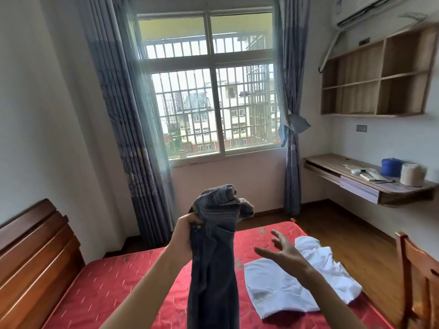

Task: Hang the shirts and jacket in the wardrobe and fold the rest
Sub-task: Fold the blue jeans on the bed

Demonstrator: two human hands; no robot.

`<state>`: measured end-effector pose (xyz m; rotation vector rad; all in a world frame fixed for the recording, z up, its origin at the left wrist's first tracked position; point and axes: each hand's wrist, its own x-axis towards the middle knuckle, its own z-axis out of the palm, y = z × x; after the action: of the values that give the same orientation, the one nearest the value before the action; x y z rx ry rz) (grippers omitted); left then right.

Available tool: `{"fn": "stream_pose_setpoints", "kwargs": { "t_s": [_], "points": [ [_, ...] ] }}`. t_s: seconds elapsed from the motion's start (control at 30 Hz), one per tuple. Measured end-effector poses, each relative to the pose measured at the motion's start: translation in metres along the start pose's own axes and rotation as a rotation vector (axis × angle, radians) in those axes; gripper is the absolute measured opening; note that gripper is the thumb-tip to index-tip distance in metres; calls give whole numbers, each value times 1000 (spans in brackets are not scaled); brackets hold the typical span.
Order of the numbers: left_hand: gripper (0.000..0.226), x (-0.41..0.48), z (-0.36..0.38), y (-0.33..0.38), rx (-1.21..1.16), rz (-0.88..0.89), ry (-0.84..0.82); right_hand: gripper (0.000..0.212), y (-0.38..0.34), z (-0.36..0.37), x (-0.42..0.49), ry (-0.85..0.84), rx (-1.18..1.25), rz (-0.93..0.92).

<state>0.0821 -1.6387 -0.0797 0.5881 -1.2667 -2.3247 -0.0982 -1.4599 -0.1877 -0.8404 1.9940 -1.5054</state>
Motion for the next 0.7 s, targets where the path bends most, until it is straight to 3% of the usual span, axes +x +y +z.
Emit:
{"fn": "stream_pose_setpoints", "kwargs": {
  "t_s": [0.07, 0.13, 0.2, 0.27, 0.3, 0.37, 0.47, 0.57, 0.6, 0.63, 0.7],
  "points": [
    [35, -8, -2, 8, -42, 29, -13, 145, -10, 12, 5, -67, 27, 1],
    [33, -17, -5, 16, -56, 88, -29, 156, -9, 28, 12, -107, 73, 29],
    [32, -26, -11, 23, -58, 144, -26, 143, -4, 46, 16, -164, 128, 63],
    [32, -33, -18, 29, -68, 187, 8, 111, -2, 67, 16, -232, 222, 44],
    [34, -37, -24, 33, -78, 209, 32, 105, -2, 77, 15, -264, 273, 52],
    [37, -45, -35, 41, -95, 248, 76, 121, -2, 97, 16, -277, 329, 106],
    [37, -57, -52, 50, -92, 281, 114, 113, -7, 119, 17, -271, 198, 120],
    [36, -74, -59, 57, -67, 325, 92, 62, -15, 139, 9, -363, 100, 53],
    [35, -78, -62, 60, -55, 344, 88, 55, -18, 146, 8, -369, 96, 14],
    [35, -84, -62, 63, -46, 362, 87, 60, -21, 152, 8, -367, 99, -21],
    [37, -94, -67, 68, -44, 414, 71, 91, -32, 164, 11, -372, 137, -91]
  ]
}}
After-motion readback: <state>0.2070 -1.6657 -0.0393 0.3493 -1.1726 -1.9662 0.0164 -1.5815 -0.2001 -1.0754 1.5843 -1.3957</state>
